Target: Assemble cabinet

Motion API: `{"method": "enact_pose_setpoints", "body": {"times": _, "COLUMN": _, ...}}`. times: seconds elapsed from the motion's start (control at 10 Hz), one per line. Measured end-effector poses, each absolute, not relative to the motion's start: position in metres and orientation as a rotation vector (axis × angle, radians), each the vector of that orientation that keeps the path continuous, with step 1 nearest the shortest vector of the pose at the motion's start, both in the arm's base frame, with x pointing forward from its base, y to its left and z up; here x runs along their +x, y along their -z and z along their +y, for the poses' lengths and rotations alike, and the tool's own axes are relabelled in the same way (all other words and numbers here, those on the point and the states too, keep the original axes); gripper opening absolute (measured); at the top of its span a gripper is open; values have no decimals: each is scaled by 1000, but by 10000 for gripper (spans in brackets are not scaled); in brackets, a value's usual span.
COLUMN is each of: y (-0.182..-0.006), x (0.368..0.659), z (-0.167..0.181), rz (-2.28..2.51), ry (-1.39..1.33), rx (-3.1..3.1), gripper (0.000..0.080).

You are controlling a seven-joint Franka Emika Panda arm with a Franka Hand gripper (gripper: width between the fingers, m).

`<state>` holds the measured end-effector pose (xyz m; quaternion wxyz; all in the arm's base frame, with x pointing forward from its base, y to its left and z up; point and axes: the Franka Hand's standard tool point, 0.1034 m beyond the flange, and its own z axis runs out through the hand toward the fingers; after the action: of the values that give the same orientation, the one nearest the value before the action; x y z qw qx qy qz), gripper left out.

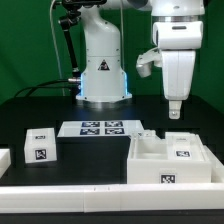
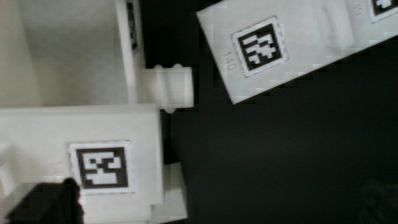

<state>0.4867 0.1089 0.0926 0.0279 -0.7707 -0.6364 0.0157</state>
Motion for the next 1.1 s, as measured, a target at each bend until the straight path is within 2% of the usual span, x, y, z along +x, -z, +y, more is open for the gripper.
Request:
{"method": "enact_pose_setpoints", "body": {"times": 0.5, "y": -90, "x": 486, "z": 108, "rz": -1966, "ry": -53, "rx": -2373, "gripper": 796}}
{"method": "enact_pose_setpoints", "body": {"times": 0.9, "y": -83, "x": 448, "z": 105, "rz": -2233, "ry": -75, "rx": -2129, "gripper": 796}}
{"method": "enact_pose_setpoints", "body": {"times": 1.1, "y": -81, "x": 445, "z": 104, "rz": -2229, "ry": -85, "rx": -2128, "gripper": 796}}
